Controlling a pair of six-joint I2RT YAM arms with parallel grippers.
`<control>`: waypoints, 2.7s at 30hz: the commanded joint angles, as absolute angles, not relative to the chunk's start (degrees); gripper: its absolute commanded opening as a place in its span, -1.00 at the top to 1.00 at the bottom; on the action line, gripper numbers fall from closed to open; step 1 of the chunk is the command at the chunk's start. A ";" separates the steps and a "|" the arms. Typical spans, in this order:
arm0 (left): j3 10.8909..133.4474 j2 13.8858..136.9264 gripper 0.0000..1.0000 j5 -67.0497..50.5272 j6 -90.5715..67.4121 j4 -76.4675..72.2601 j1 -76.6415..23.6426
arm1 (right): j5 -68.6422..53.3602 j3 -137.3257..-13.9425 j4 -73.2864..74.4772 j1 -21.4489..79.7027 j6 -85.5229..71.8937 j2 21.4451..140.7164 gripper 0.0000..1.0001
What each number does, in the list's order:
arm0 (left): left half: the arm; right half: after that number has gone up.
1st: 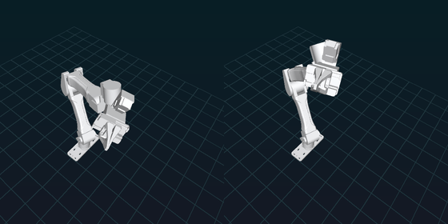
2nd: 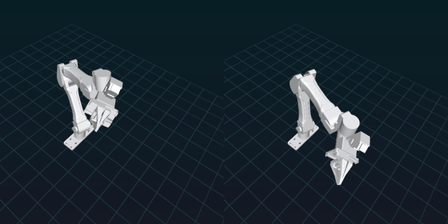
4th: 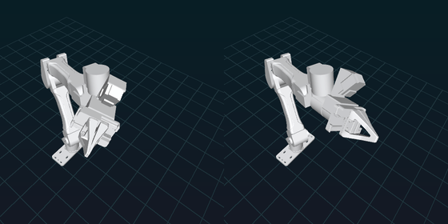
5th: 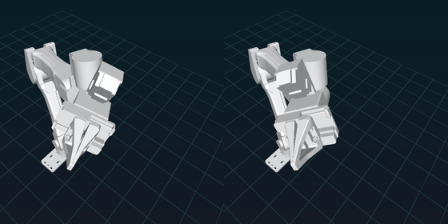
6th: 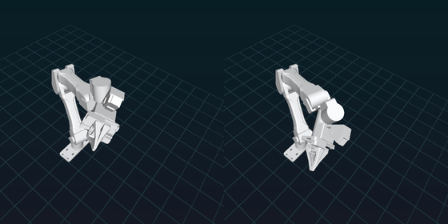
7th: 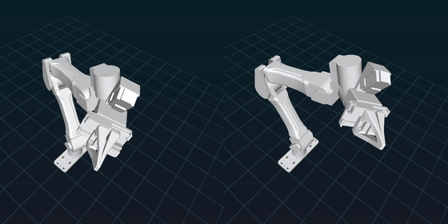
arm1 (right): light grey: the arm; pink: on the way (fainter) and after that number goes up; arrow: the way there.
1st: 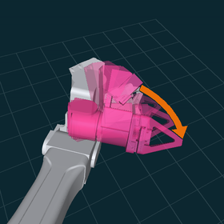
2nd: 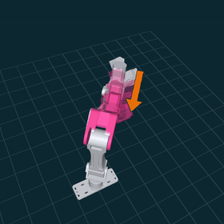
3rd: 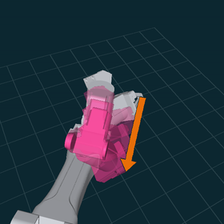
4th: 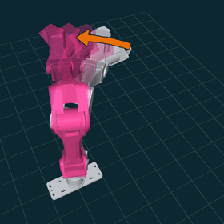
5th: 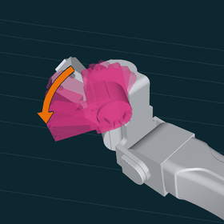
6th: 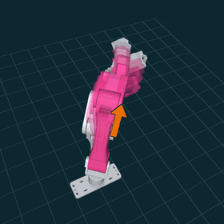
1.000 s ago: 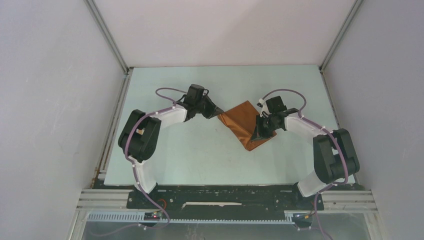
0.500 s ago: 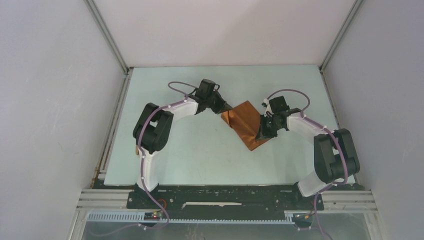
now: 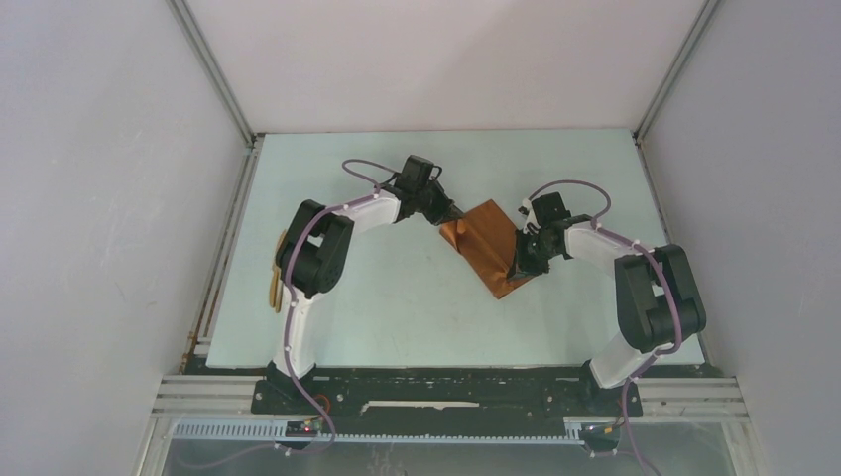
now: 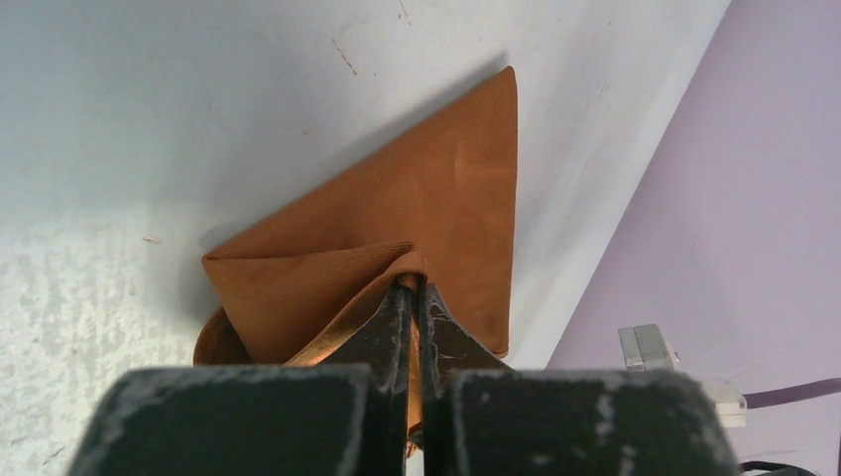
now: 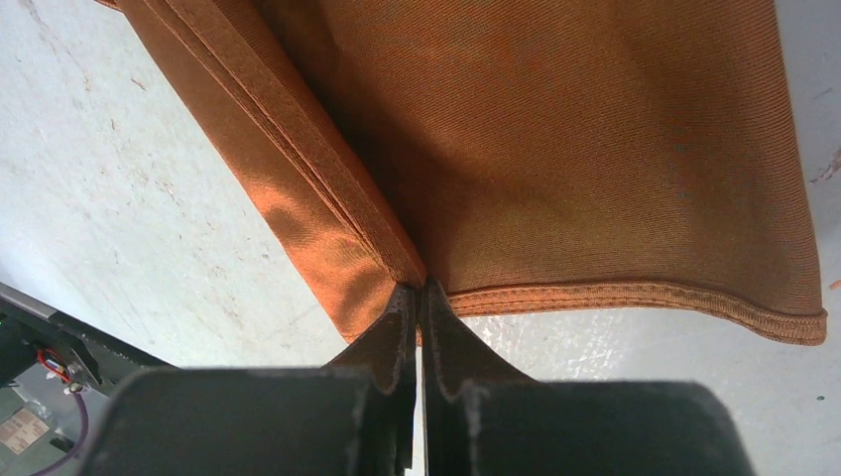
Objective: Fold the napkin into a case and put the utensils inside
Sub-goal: Fold the lower triangle-folded napkin at the center of the board, then smooth out the 2/3-rectangle-folded napkin at the center of the board.
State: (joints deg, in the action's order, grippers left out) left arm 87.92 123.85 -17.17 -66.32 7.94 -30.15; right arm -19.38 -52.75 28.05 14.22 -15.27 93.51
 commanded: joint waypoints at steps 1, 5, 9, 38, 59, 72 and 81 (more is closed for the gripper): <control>91.06 125.28 1.00 -16.50 -64.48 7.65 -30.13 | -17.60 -52.38 29.27 13.62 -14.31 93.99 1.00; 92.37 126.47 1.00 -16.63 -64.31 7.62 -30.32 | -16.94 -52.36 29.10 13.62 -14.30 94.44 1.00; 93.60 127.46 1.00 -16.70 -64.33 7.69 -30.40 | -16.50 -52.79 29.31 13.62 -14.15 94.87 1.00; 97.47 132.61 1.00 -16.70 -64.46 7.99 -30.32 | -15.10 -54.14 29.97 13.95 -13.51 95.65 0.92; 96.59 133.03 1.00 -16.84 -64.67 7.91 -30.06 | -28.08 -57.78 25.22 17.63 -17.95 88.92 -0.01; 97.41 133.01 1.00 -18.09 -64.76 7.54 -30.06 | -19.78 -57.10 24.10 14.33 -16.33 99.01 0.37; 99.22 131.11 0.49 -22.68 -61.30 5.97 -30.06 | -16.45 -57.12 25.41 13.99 -17.39 100.38 0.46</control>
State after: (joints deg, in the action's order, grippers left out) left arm 95.88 132.77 -19.09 -64.53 8.29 -30.39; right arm -18.83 -56.84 25.43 14.57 -16.86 99.59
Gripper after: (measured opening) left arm 0.149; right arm 0.276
